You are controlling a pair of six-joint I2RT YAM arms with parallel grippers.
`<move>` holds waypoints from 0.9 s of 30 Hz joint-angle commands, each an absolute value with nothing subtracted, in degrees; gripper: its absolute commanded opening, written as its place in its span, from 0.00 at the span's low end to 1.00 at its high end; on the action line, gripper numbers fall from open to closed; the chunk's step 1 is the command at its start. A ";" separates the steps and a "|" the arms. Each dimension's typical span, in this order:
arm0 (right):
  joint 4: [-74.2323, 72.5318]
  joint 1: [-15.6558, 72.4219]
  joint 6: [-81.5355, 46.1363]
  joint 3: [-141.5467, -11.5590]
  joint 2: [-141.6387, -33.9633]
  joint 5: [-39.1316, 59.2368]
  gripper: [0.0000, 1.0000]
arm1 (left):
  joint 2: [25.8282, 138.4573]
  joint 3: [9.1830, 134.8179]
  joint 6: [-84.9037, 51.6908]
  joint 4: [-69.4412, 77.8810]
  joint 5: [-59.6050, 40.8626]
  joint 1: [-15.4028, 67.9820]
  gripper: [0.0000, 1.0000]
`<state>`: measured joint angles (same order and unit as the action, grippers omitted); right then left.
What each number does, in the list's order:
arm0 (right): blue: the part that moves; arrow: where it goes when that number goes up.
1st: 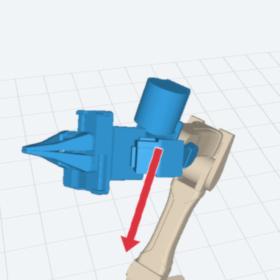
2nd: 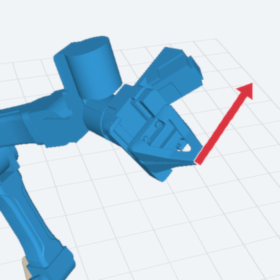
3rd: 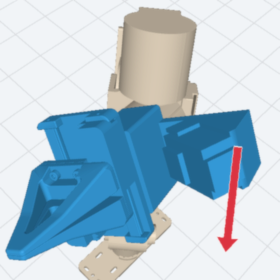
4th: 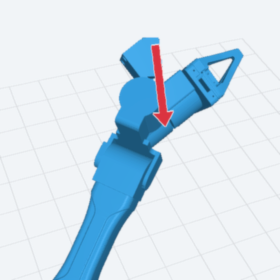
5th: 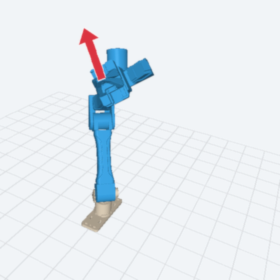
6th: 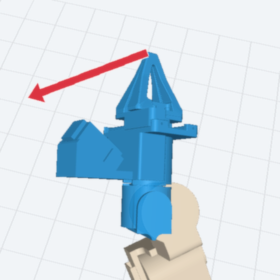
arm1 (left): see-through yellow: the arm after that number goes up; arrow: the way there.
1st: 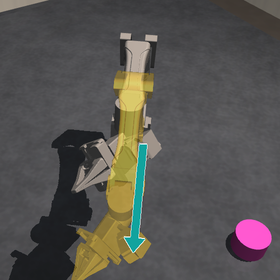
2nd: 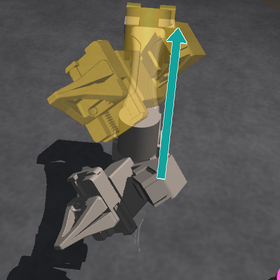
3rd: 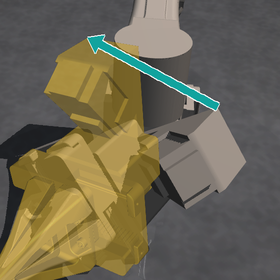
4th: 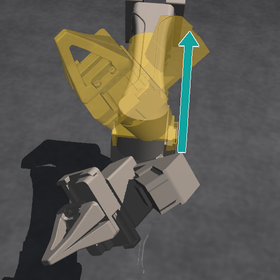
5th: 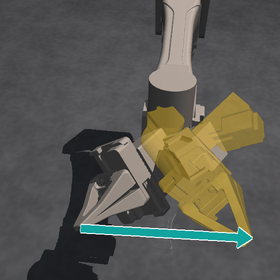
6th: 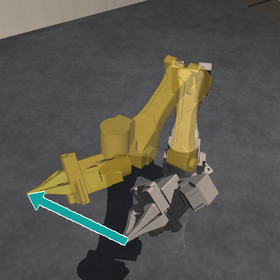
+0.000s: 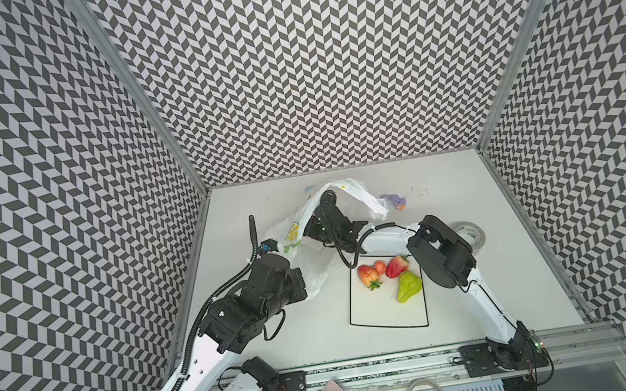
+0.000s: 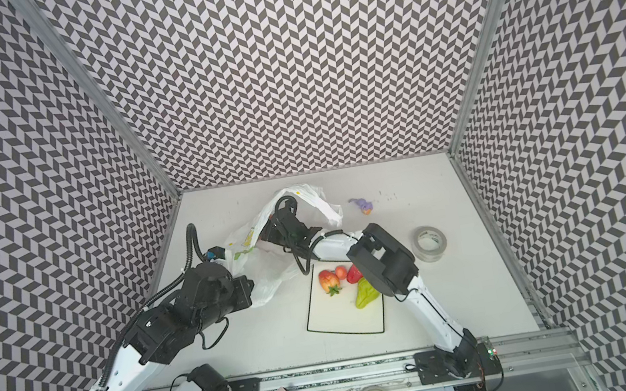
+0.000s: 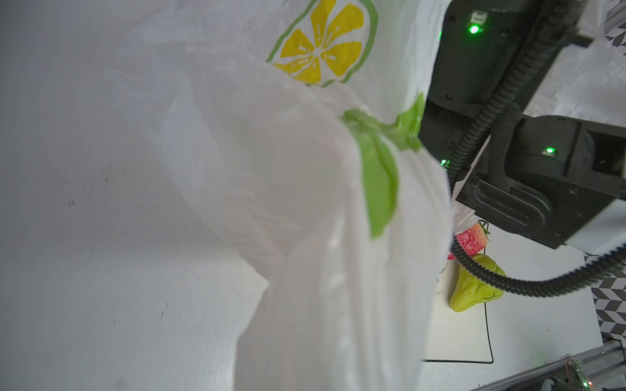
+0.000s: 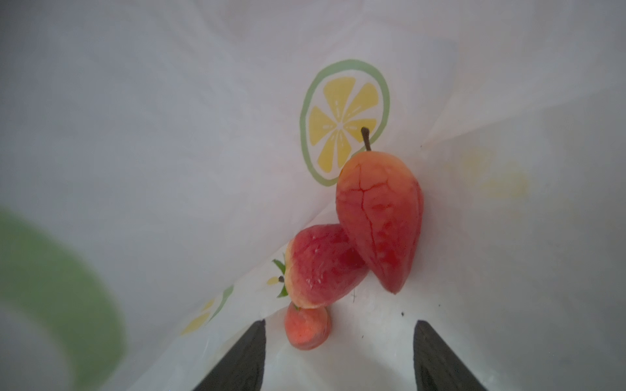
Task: Take the fake fruits out of the plastic bag
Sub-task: 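Close the right gripper on the red pear inside the bag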
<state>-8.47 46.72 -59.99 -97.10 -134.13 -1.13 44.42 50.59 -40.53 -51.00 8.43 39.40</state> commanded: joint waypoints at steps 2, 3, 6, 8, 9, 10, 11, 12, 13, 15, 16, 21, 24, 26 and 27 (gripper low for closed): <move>-7.05 46.76 -61.37 -100.82 -137.11 -5.65 0.69 | 43.23 50.91 -38.43 -48.75 6.46 39.72 0.00; -6.53 46.76 -61.11 -101.83 -137.68 -6.11 0.70 | 42.97 50.72 -38.42 -48.41 6.05 39.73 0.00; -5.00 46.84 -60.40 -104.30 -139.31 -7.36 0.71 | 42.59 50.36 -38.32 -48.14 5.41 39.72 0.00; -4.20 46.80 -60.36 -105.80 -140.35 -7.88 0.72 | 42.48 50.27 -38.25 -48.14 5.06 39.67 0.00; -3.79 46.85 -60.38 -106.70 -141.04 -8.10 0.72 | 42.52 50.33 -38.23 -48.25 4.93 39.66 0.00; -3.17 46.91 -60.33 -107.85 -141.76 -8.37 0.72 | 42.37 50.41 -38.15 -48.32 4.92 39.68 0.00; -2.70 46.93 -60.23 -108.72 -142.32 -8.59 0.72 | 42.37 50.47 -37.94 -48.31 4.92 39.73 0.00; -2.15 47.01 -60.28 -109.61 -142.99 -8.81 0.72 | 42.27 50.53 -37.73 -48.28 4.84 39.68 0.00; -1.90 47.00 -60.70 -110.16 -143.57 -8.88 0.72 | 42.23 50.54 -37.46 -48.24 4.68 39.72 0.00; -1.37 47.19 -61.38 -111.34 -144.65 -8.87 0.72 | 42.18 50.61 -36.97 -48.16 4.27 39.73 0.00; -0.91 47.24 -61.62 -112.05 -145.28 -8.88 0.72 | 42.19 50.62 -36.84 -48.25 3.92 39.73 0.00; 1.09 47.37 -62.79 -115.46 -147.77 -9.54 0.69 | 41.86 51.19 -36.48 -48.60 3.34 39.70 0.00; 2.88 47.37 -62.99 -118.02 -149.39 -9.74 0.66 | 41.25 51.41 -36.41 -48.77 3.78 39.69 0.00; 3.96 47.34 -63.55 -118.98 -150.15 -10.19 0.63 | 40.83 51.46 -36.39 -48.90 4.23 39.69 0.00; 4.33 47.33 -63.81 -119.02 -150.29 -10.44 0.61 | 40.63 51.56 -36.30 -49.10 4.69 39.73 0.00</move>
